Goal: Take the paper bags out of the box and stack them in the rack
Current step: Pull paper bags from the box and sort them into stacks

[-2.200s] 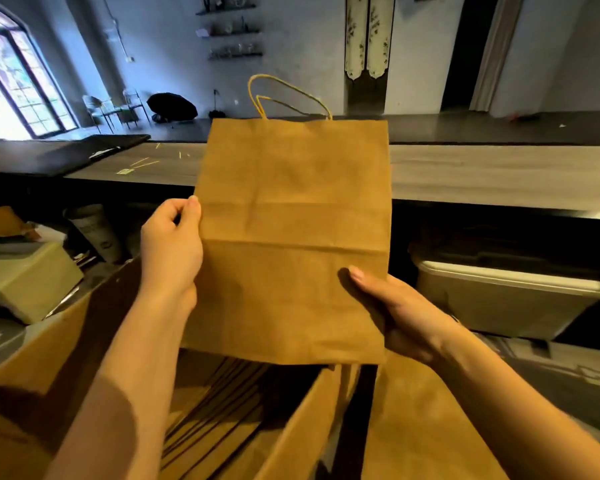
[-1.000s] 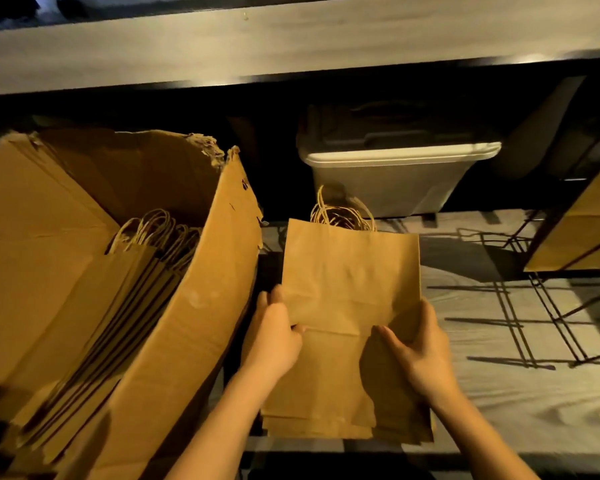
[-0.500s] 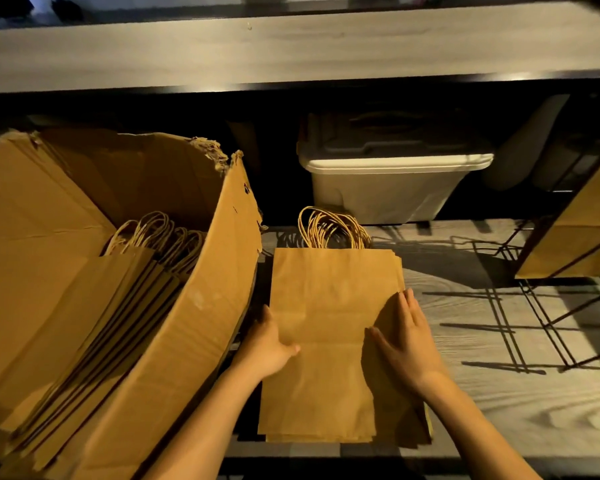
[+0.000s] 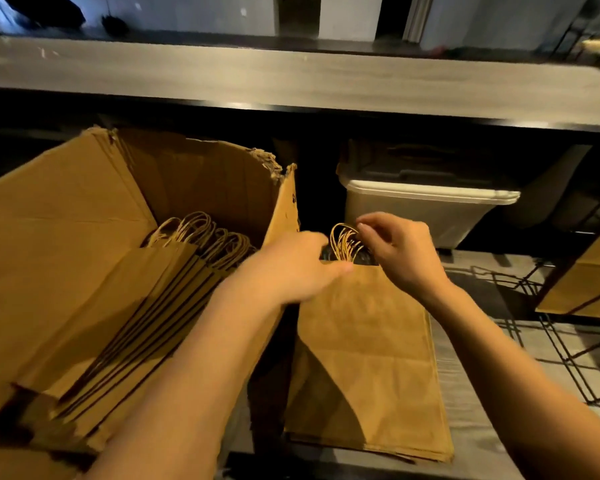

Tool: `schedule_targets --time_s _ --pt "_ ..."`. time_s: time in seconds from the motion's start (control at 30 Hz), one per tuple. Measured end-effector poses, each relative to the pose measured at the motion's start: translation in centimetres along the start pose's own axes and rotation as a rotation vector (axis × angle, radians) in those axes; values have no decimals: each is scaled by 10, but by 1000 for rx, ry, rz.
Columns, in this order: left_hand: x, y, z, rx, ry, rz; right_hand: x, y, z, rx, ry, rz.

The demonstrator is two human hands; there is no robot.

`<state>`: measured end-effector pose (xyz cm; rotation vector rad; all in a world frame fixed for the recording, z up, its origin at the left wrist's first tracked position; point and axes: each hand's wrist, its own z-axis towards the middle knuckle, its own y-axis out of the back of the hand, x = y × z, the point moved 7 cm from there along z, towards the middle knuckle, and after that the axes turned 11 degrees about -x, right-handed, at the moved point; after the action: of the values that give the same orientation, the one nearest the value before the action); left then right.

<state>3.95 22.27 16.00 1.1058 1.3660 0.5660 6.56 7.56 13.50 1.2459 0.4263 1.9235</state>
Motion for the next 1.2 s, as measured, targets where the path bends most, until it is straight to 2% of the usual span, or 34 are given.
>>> schedule_targets --time_s 0.17,0.27,0.43,0.53,0.63,0.73,0.83,0.9,1.0,1.2 --pt "17 103 -32 -245 -57 71 82 -20 32 33 199 83" --pt "61 148 -41 -351 44 153 134 -45 44 86 325 102" --pt "146 167 -47 -401 229 279 205 -102 52 179 473 48" --pt "204 152 -47 -342 327 284 236 -145 48 258 500 29" --pt "253 129 -45 -243 415 285 251 -197 42 352 442 9" --pt "283 108 -42 -153 432 268 242 -249 30 527 280 -32" --pt "305 90 -39 -40 443 253 214 -280 11 746 186 -202" --pt "312 80 -36 35 452 253 195 -288 -3 889 274 -383" --pt "320 67 -31 93 457 260 175 -296 -19 1000 417 -588" --pt "323 39 -35 286 459 262 177 -301 -23 1018 395 -629"
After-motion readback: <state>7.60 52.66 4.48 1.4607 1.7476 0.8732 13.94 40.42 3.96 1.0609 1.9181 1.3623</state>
